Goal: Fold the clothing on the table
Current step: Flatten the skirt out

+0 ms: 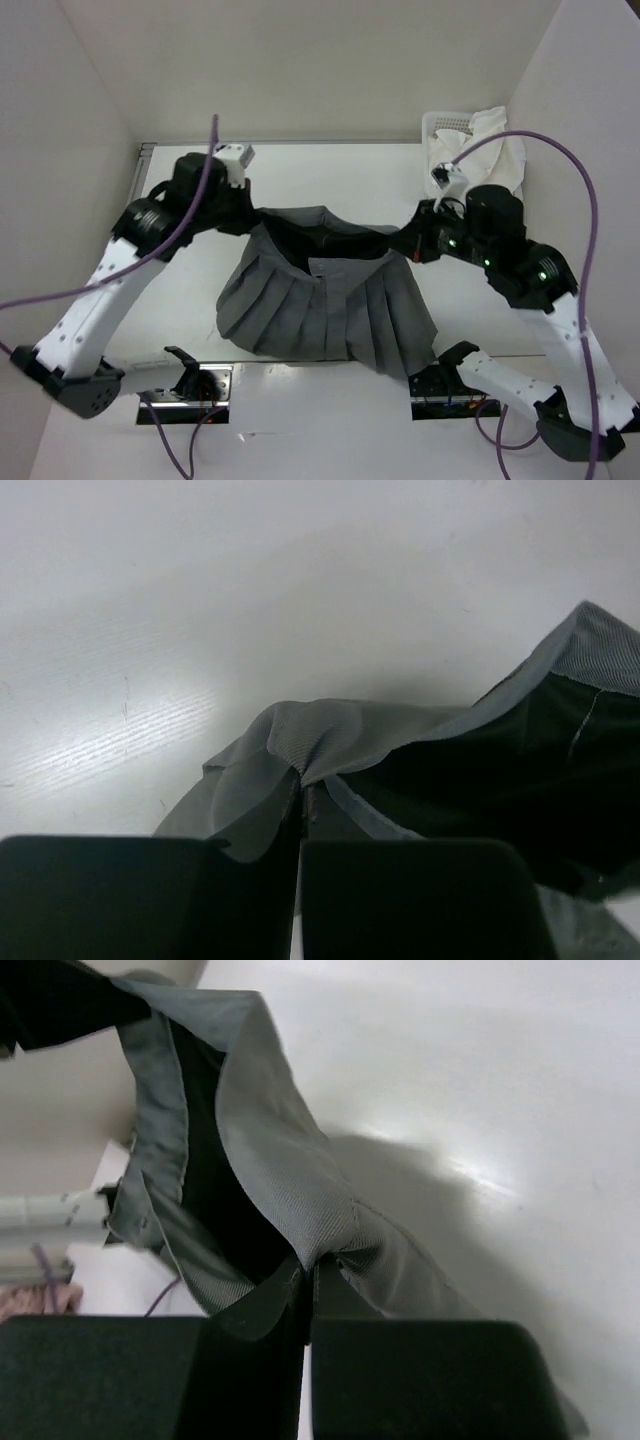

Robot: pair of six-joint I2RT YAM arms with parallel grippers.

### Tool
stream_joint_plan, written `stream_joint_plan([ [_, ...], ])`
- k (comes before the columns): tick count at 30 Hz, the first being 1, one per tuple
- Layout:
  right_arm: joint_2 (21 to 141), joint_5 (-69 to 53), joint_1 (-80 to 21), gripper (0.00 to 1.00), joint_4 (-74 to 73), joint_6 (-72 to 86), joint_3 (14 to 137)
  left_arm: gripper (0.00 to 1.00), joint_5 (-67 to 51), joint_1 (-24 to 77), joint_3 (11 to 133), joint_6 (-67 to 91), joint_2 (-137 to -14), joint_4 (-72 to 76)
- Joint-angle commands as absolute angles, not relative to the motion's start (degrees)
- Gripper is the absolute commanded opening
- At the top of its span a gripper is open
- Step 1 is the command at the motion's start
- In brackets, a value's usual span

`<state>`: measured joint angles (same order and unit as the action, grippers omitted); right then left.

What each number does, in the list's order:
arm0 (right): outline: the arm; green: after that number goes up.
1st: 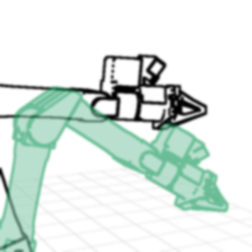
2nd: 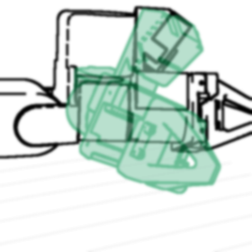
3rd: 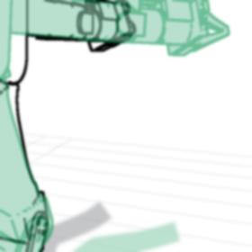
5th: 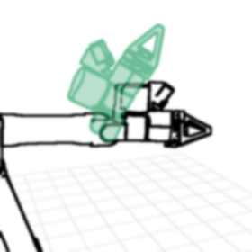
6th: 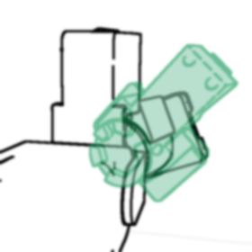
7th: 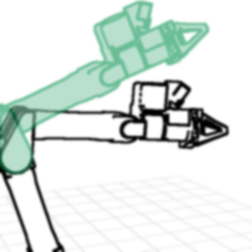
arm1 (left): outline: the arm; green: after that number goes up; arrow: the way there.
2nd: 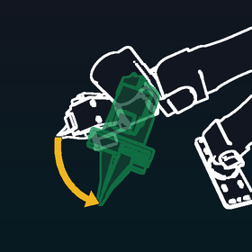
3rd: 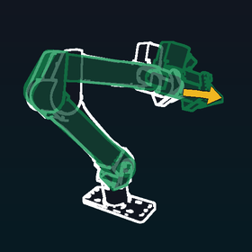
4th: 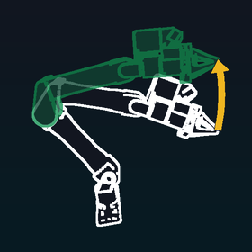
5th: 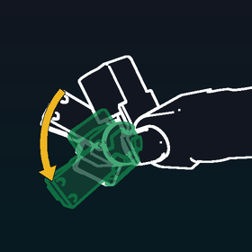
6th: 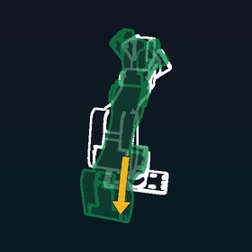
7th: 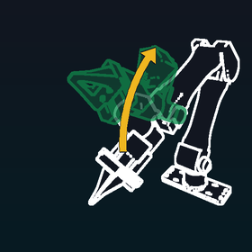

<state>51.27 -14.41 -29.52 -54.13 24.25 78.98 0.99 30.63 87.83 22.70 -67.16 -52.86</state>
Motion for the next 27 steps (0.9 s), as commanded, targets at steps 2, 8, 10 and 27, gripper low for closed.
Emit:
stream_joint_plan([
  [2, 60.7, -9.9, -25.2, 0.00, -41.7, 21.4, 79.2, 0.00, 4.5, 26.7, 90.4, 22.4, -76.4, -42.9],
  [8, 77.1, -12.8, -14.2, 0.00, -38.8, 17.4, 96.1, 0.00, 3.7, 19.3, 114.2, 21.1, -96.6, -45.2],
  [10, 81.3, -12.2, -12.4, 0.00, -39.5, 16.3, 101.7, 0.00, 4.9, 18.0, 128.9, 20.6, -101.4, -48.8],
  [27, 88.0, -16.8, -9.7, 0.00, -34.6, 15.1, 95.7, 0.00, 0.1, 13.7, 122.8, 22.3, -108.1, -42.2],
])
